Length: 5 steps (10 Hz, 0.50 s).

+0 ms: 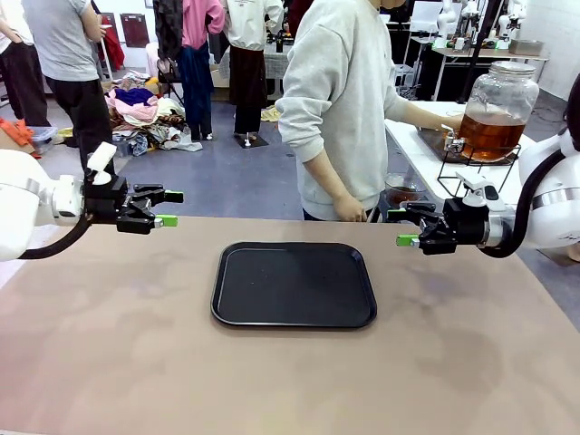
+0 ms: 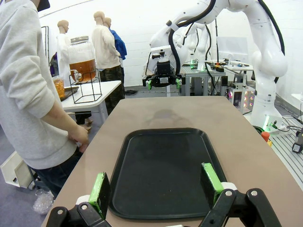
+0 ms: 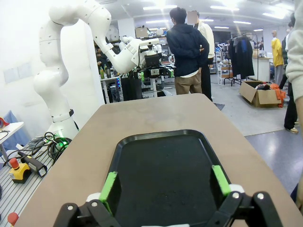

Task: Pour the drink into the iced cup.
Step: Open the gripper to release the iced cup you were holding.

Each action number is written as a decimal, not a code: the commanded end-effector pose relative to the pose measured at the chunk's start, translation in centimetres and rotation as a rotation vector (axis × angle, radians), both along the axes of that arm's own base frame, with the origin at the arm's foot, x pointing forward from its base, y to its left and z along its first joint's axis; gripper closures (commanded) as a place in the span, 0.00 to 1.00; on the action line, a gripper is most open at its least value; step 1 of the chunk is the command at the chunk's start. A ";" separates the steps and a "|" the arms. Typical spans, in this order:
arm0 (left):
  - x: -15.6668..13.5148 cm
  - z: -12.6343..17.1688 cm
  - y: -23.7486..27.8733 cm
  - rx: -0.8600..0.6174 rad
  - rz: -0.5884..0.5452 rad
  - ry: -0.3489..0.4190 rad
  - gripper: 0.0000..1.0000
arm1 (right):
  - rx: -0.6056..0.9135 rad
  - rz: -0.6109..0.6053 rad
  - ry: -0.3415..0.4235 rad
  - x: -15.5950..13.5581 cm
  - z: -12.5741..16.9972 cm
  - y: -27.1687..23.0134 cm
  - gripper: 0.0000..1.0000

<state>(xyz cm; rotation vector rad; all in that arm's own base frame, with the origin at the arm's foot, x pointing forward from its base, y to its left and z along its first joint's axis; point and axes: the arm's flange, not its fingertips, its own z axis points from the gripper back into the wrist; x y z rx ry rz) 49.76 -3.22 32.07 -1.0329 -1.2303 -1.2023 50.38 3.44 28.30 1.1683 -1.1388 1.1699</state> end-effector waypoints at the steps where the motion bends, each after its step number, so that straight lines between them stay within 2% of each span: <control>1: 0.0 0.2 -0.1 -0.007 0.007 -0.003 0.00 | -0.004 -0.004 -0.003 0.2 0.2 0.2 0.00; 5: 0.0 0.2 -0.1 -0.007 0.007 -0.003 0.00 | -0.004 -0.004 -0.003 0.2 0.2 0.2 0.00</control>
